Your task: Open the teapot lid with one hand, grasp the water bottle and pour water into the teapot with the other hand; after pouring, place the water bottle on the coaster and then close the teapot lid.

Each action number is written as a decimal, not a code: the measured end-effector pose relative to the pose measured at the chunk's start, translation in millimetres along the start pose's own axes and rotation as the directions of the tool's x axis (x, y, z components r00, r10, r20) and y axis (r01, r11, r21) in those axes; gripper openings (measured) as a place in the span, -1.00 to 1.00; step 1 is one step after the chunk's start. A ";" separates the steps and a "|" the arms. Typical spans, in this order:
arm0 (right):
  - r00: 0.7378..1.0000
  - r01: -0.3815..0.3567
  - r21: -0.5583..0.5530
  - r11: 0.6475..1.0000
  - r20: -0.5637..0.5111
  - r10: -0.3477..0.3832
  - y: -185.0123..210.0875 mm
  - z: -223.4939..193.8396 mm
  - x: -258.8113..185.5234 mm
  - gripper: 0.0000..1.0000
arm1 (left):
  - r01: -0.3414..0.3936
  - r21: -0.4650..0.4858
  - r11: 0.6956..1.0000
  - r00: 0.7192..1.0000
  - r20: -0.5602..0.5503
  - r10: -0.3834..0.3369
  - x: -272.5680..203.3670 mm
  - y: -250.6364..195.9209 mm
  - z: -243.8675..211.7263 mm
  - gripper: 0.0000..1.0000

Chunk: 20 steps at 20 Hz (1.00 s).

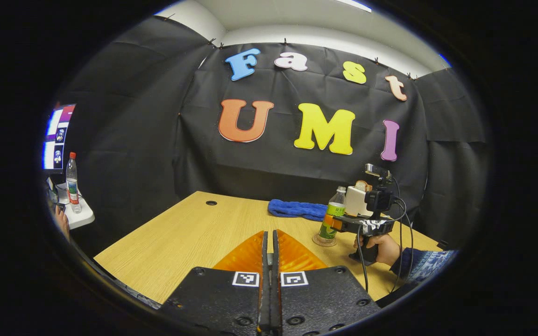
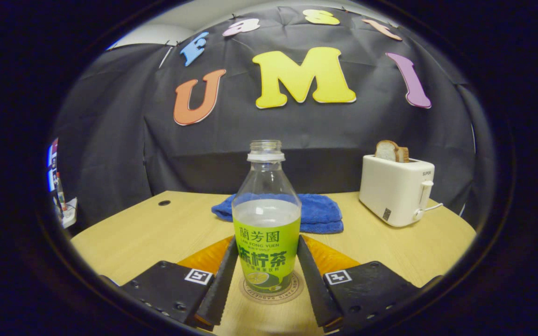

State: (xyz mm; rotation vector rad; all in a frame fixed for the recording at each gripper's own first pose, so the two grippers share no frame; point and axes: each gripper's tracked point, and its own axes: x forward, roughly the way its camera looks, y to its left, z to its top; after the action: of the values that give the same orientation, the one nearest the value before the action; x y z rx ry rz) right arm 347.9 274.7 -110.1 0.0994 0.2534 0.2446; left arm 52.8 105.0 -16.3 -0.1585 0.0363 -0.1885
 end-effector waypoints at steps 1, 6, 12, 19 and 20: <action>1.000 0.002 -0.012 1.000 0.001 -0.002 -0.6 -0.2 1.4 0.48 | 0.004 -0.002 1.000 1.000 -0.002 -0.004 1.0 0.1 -0.7 -0.94; 1.000 0.002 -0.021 1.000 -0.013 -0.002 -0.6 -1.9 1.3 0.55 | 0.000 0.005 1.000 1.000 -0.016 0.001 2.8 -0.3 -4.9 -0.94; 0.997 -0.050 0.055 0.997 0.057 0.047 2.7 19.6 -49.2 0.93 | 0.025 0.024 0.999 1.000 -0.004 -0.025 2.1 -16.3 1.1 -0.94; 0.993 -0.041 0.010 0.999 0.108 0.040 -38.9 16.4 -134.0 0.92 | 0.047 0.073 0.996 0.999 0.025 -0.048 3.0 -47.0 10.5 -0.94; 0.993 -0.047 -0.002 0.999 0.107 0.047 -43.6 16.1 -145.1 0.93 | 0.056 0.085 0.995 0.998 0.032 -0.058 2.6 -51.8 11.7 -0.95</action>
State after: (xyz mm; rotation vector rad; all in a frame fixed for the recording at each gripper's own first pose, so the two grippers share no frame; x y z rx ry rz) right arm 225.8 195.0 -66.0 0.1186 0.1449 0.2850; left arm 46.4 56.0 3.4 -0.0790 -0.0105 -0.2439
